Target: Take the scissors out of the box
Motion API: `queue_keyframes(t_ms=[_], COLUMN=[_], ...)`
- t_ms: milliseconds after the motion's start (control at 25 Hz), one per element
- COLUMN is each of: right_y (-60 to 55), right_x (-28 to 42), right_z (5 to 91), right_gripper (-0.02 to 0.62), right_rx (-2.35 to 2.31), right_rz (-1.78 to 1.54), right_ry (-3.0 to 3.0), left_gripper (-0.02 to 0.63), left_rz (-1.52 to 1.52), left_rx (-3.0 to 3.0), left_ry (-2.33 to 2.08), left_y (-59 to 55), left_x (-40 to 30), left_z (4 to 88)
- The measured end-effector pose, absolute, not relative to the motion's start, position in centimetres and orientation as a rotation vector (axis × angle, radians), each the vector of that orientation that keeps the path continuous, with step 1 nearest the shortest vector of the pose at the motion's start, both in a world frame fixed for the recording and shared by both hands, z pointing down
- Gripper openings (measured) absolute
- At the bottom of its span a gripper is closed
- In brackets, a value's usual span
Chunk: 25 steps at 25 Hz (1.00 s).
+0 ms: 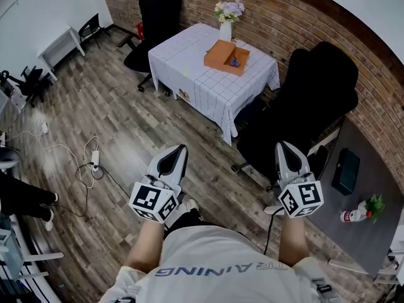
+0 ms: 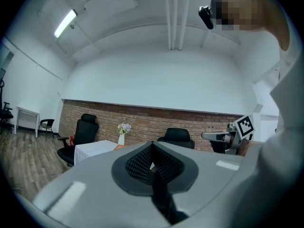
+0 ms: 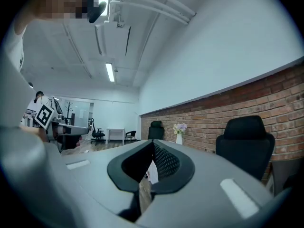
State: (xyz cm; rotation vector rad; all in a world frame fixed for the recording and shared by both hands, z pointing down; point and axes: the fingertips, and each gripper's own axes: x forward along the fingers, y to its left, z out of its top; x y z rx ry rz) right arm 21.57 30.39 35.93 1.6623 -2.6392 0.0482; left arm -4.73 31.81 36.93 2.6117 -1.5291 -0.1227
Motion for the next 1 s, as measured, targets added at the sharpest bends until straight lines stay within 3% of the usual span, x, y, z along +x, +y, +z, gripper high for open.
queue_keyframes(t_ms=[520,1000], right_y=[19.9,10.7], right_x=[11.2,7.6], right_z=[35.4,37.2], right_gripper=[0.014,0.015], right_rx=[1.624,1.536], right_rz=[0.066,0.100], right_ry=[-2.616,-2.627], left_gripper=[0.003,0.003], left_rz=[-0.103,-0.115], left_rx=[2.602,2.536], left_ry=[-1.489,-1.543], left_y=[21.0,14.1], left_x=[-14.4,-17.9], left_z=[37.4,38.9])
